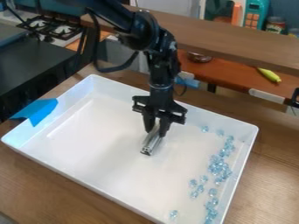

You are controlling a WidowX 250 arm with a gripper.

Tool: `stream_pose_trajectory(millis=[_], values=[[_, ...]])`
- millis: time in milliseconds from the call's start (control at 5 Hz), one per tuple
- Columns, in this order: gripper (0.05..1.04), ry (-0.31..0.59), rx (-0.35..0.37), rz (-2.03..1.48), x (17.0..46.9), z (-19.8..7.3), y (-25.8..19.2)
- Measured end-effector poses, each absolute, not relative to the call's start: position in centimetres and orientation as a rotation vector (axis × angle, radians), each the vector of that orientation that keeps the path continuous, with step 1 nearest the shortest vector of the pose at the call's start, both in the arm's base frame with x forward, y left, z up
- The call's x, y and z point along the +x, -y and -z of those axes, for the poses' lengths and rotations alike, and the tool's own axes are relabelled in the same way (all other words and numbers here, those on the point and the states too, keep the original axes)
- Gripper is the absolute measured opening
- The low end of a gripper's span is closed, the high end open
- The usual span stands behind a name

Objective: Sweep into pile

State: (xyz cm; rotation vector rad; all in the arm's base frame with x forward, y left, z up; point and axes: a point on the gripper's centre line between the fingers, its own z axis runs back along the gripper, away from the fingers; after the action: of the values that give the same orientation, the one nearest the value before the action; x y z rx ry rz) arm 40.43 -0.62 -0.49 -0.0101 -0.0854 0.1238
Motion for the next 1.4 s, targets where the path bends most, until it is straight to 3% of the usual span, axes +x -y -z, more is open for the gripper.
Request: stream_pose_trajectory(millis=[400, 800, 1000, 1200, 1400], values=[[0.351, 0.047, -0.086, -0.099, 40.5, -0.9, 6.6], [0.351, 0.049, -0.094, -0.018, 40.0, -1.1, 10.5], [0.351, 0.033, -0.094, -0.006, 39.0, -0.7, 9.2], [0.351, 0.131, -0.085, -0.026, 38.6, -3.9, 5.1], [0.351, 0.105, -0.036, -0.027, 36.8, -3.4, 1.3]])
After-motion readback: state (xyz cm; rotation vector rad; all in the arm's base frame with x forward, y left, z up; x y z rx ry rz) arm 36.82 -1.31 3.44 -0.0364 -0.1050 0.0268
